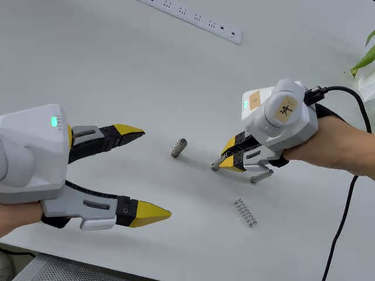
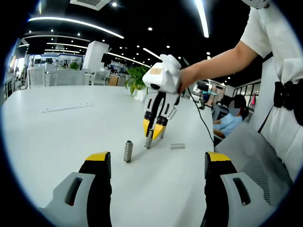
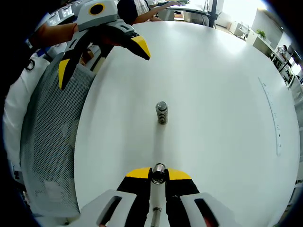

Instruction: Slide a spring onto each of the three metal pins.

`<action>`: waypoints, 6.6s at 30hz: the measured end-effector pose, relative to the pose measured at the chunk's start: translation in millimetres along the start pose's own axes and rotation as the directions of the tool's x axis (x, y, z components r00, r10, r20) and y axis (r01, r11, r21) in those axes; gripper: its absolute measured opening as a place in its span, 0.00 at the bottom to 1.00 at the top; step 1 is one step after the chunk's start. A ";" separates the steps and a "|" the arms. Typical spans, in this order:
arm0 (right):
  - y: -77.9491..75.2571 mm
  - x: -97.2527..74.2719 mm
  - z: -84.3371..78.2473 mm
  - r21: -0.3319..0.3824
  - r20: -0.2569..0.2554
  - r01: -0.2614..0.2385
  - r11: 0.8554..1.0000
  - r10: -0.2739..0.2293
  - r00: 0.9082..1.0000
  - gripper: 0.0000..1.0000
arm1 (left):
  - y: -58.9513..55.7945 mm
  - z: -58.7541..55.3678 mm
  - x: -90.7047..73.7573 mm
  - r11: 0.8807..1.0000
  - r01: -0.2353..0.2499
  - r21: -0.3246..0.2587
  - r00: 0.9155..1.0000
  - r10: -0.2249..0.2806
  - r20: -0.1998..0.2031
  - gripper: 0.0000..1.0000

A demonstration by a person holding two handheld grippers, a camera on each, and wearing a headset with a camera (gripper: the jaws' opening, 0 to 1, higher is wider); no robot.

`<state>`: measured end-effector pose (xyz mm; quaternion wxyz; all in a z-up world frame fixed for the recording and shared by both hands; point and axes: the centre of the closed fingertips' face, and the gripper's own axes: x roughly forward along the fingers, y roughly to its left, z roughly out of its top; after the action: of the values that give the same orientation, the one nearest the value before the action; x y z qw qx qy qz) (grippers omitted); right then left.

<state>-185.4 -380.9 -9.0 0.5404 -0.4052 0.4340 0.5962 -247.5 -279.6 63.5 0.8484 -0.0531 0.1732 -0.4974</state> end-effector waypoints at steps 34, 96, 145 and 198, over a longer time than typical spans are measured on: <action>-2.1 -19.9 7.9 0.085 0.101 0.054 0.995 -0.062 0.993 0.29 | -5.0 3.1 -7.6 0.999 0.001 0.035 1.000 0.001 -0.030 0.80; 84.1 -112.5 -106.5 0.490 0.510 0.168 0.856 -0.438 0.741 0.90 | -79.5 -13.3 122.8 0.828 0.395 0.399 0.847 -0.161 -0.506 0.50; 104.6 -103.5 -158.5 0.623 0.479 0.175 0.762 -0.549 0.685 0.82 | -67.2 -84.9 172.9 0.812 0.425 0.400 0.669 0.016 -0.743 0.09; 113.8 -99.9 -81.4 0.489 0.577 0.098 0.867 -0.406 0.709 0.49 | -97.5 -20.6 149.2 0.922 0.285 0.262 0.827 -0.098 -0.554 0.09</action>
<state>-288.8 -492.3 71.2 0.8110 -0.0962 0.2709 0.5096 -268.7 -455.3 33.9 0.7086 0.2131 0.3075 -0.5982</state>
